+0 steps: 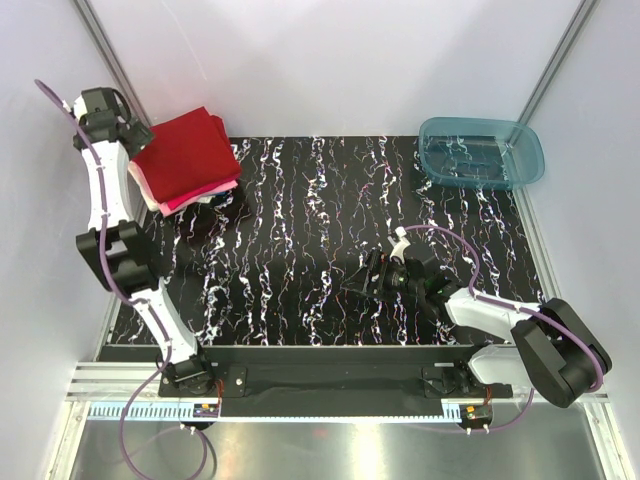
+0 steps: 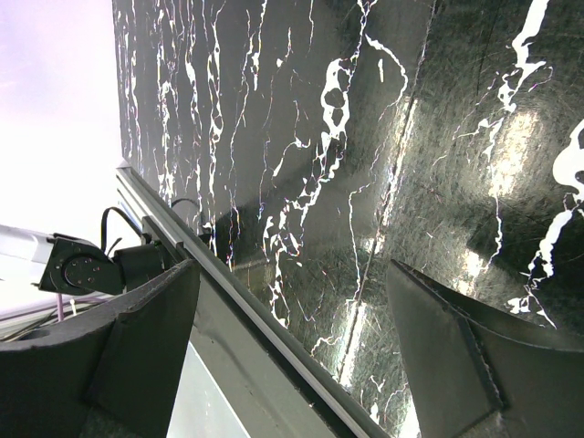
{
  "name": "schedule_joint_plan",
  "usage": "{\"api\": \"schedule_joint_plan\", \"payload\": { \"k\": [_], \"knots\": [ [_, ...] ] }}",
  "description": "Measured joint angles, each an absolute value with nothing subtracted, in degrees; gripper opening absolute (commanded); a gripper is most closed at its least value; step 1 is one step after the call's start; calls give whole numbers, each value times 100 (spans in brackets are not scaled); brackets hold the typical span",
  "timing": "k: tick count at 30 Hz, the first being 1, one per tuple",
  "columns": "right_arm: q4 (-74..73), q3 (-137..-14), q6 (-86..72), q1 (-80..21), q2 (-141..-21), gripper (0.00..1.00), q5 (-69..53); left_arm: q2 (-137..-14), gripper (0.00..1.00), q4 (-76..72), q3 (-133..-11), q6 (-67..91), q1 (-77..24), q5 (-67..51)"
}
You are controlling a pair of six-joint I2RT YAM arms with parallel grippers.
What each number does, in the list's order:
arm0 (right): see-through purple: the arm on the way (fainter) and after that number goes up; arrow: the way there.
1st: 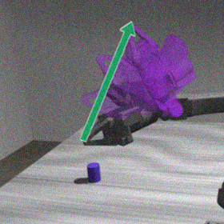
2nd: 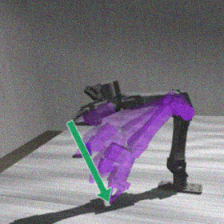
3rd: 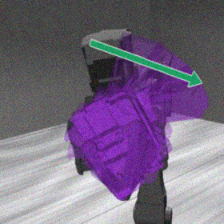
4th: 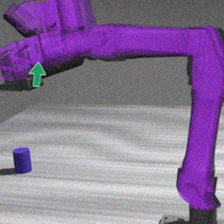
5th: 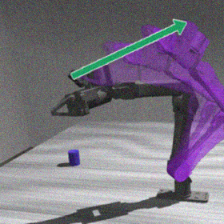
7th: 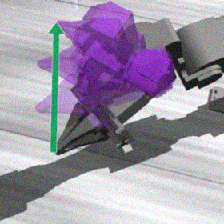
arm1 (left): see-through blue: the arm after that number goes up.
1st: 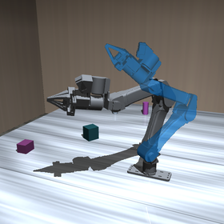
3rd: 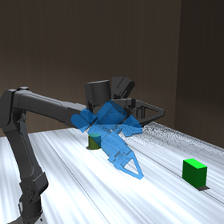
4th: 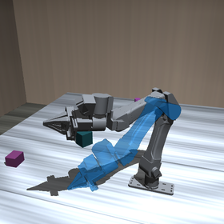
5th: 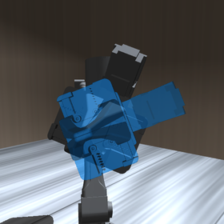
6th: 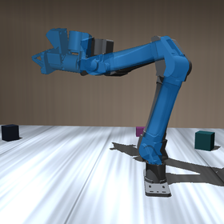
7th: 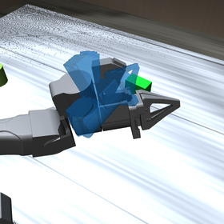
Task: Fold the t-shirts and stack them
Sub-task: Reset both grippers
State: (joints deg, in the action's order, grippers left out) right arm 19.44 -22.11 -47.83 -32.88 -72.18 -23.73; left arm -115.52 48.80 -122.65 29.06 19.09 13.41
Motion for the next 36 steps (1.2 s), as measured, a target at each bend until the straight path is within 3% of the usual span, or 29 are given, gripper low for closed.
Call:
{"api": "schedule_joint_plan", "payload": {
  "k": [10,22,27,31,36],
  "knots": [
    [1944,-2211,-4783,-3288,-7218,90,-2368,-9717,99,4504,-10014,2998,1570,1214],
    [1938,-2211,-4783,-3288,-7216,90,-2366,-4464,99,2858,-5767,2751,1406,117],
    [1938,-2211,-4783,-3288,-7216,90,-2366,-3089,99,2335,-3935,2043,1406,-408],
    [1935,-2211,-4783,-3288,-7216,90,-2366,-2519,99,2386,-2812,1544,1317,-602],
    [1933,-2211,-4783,-3288,-7216,90,-2366,-2757,99,1990,-2589,1424,1219,-755]
  ]
}}
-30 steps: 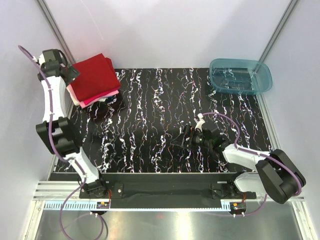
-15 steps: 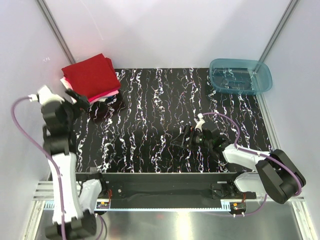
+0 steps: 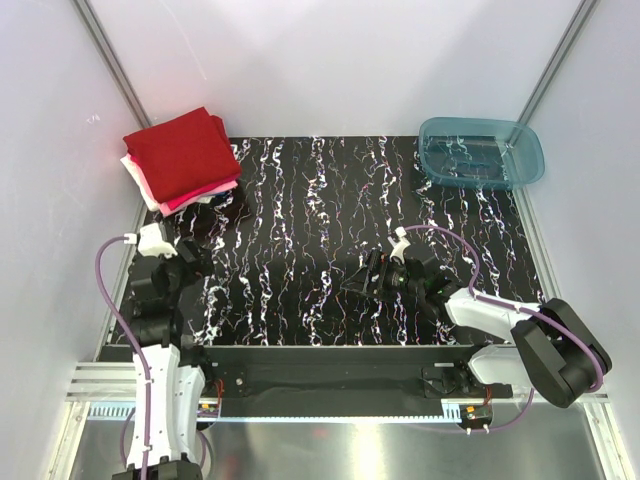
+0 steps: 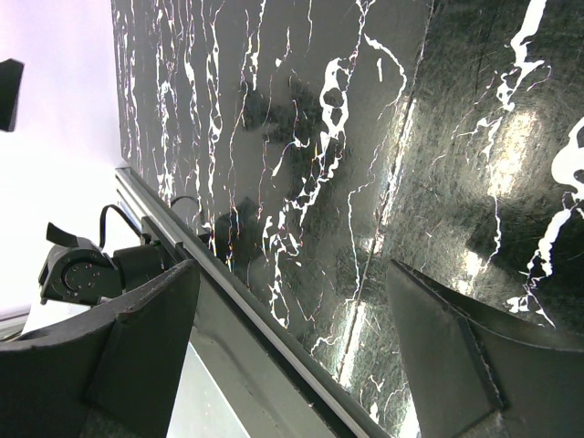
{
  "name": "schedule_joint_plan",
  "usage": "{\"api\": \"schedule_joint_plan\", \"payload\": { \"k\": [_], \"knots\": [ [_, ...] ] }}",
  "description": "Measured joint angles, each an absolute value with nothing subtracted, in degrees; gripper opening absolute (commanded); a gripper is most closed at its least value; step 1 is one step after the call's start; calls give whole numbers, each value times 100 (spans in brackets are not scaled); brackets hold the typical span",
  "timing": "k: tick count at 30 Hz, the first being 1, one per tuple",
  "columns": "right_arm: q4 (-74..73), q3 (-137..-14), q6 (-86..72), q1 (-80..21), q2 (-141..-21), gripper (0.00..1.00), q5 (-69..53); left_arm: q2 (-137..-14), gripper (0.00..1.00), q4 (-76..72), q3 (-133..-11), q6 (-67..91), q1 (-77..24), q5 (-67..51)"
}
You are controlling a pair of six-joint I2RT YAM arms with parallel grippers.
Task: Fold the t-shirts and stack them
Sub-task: Reset both grippers
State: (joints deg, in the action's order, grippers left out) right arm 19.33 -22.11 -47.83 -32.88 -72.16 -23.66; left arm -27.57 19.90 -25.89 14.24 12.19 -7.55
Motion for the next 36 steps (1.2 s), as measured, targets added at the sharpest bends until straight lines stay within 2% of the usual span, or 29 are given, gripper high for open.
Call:
{"api": "schedule_joint_plan", "payload": {
  "k": [7,14,17,21,31,36],
  "knots": [
    [1914,-2211,-4783,-3288,-7216,90,-2366,-3208,99,530,-1483,1796,1208,-445],
    [1861,-2263,-4781,-3288,-7317,90,-2373,-4641,99,-943,-1380,1739,1149,51],
    [1837,-2287,-4781,-3288,-7328,90,-2373,-5625,99,-1870,-1404,1656,1153,43],
    [1822,-2292,-4781,-3288,-7328,90,-2370,-6768,99,-2274,-1610,1503,1142,-54],
    [1804,-2292,-4779,-3288,-7328,90,-2370,-7317,99,-4602,-1509,891,869,-552],
    [1734,-2294,-4775,-3288,-7290,91,-2355,-7843,99,-5463,-1236,283,-134,-314]
  ]
}}
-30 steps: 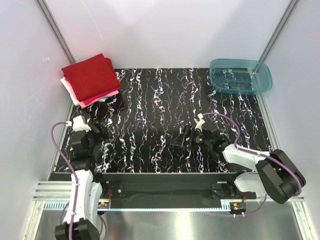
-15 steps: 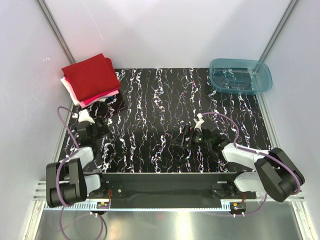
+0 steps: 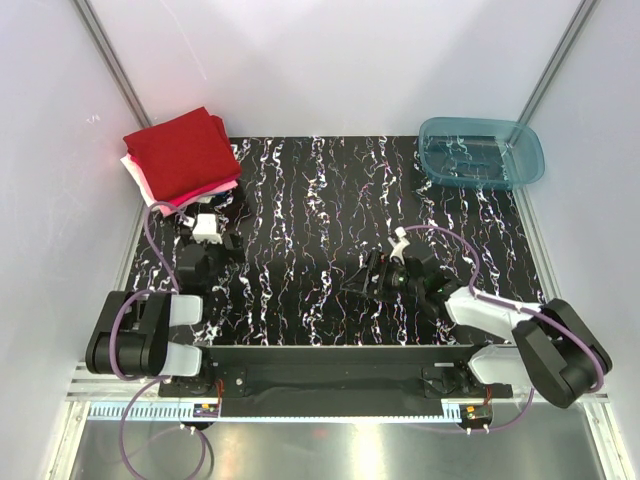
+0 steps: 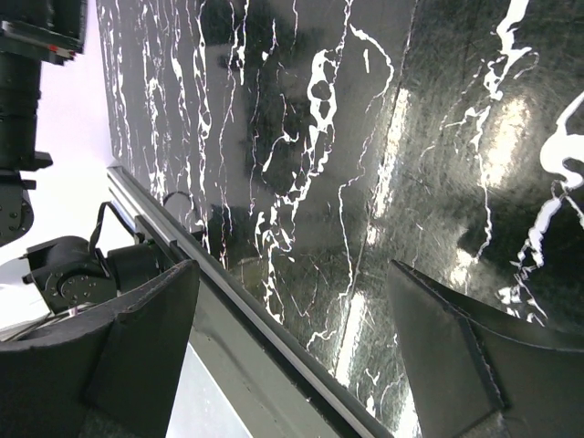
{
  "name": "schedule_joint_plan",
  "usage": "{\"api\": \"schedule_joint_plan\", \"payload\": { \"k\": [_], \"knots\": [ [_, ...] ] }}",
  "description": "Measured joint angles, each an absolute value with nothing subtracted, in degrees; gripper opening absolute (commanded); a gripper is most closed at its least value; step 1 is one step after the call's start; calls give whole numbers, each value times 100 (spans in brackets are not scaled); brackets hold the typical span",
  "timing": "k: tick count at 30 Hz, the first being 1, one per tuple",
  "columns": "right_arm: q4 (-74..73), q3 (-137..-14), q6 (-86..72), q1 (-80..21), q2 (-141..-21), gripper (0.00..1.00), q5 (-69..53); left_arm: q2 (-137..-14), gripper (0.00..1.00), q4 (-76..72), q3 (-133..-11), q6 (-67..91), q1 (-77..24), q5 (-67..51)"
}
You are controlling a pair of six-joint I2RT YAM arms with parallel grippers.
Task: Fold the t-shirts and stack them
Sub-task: Reset both grippers
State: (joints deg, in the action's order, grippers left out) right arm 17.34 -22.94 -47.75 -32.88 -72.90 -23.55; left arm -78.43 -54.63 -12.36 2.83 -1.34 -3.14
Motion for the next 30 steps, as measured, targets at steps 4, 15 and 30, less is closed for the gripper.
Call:
{"api": "schedule_joint_plan", "payload": {
  "k": [4,15,30],
  "knots": [
    [1247,-2412,-4598,-3286,-6853,98,-2161,-7887,99,-5548,-1205,172,-257,132],
    [-158,-3793,-2349,-3267,-5625,100,1667,-7887,99,-5669,-1225,102,-270,613],
    [1789,-2073,-692,-1603,-5736,100,3326,-7887,99,-5669,-1227,86,-270,652]
  ]
}}
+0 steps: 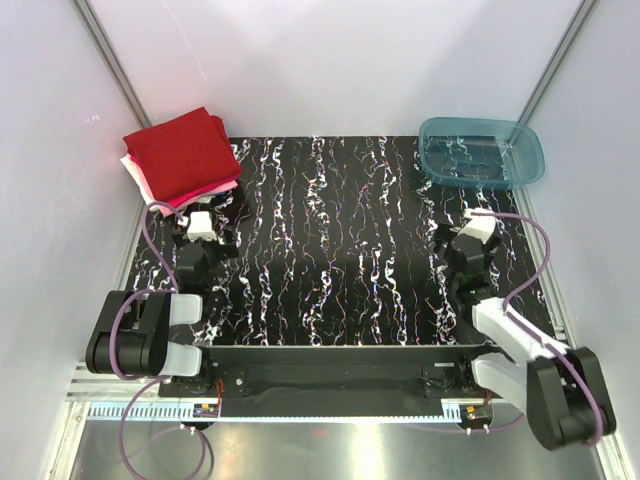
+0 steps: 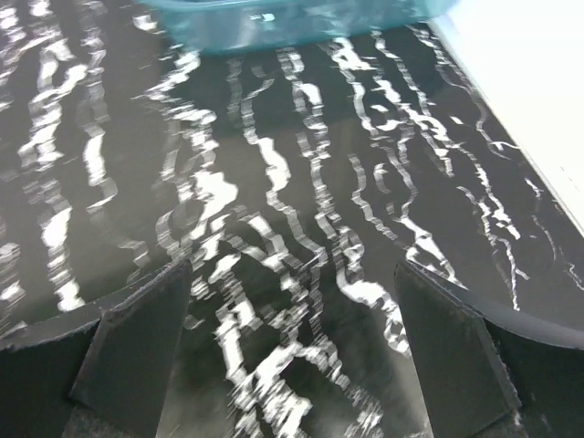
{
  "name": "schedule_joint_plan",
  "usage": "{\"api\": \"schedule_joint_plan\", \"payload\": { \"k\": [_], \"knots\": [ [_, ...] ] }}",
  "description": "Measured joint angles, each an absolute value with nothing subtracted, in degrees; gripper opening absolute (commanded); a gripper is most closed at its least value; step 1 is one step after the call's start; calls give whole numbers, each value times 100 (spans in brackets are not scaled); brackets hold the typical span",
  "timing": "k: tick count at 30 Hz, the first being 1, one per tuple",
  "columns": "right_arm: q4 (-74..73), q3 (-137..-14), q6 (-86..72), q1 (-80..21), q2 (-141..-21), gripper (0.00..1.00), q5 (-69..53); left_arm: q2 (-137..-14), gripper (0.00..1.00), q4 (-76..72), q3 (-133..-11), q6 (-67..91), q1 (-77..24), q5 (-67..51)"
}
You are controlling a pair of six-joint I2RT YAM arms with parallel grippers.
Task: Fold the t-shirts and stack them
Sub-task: Reset both grippers
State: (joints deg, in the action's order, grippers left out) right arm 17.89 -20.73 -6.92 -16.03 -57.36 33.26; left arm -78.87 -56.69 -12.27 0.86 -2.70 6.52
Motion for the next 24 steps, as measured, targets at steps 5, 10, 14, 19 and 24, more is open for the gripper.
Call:
{"api": "schedule_joint_plan", "payload": {
  "k": [5,10,14,19,24],
  "knots": [
    [2593,-1726,-622,-1020,-6479,100,3028,-7887,99,-5669,-1227,86,-270,652],
    [4003,-1518,-480,-913,-7089,99,2877,-7887,99,-5669,-1227,86,-270,655],
    [5205,-1588,-80,-703,-8156,100,2233,-7887,99,-5671,-1227,86,-270,655],
    [5830,-1588,-58,-191,-8986,100,1653,-7887,99,-5669,-1227,86,-270,655],
    [5850,-1966,-204,-58,-8967,100,1420,-7887,99,-5669,-1227,86,-270,657]
  ]
}}
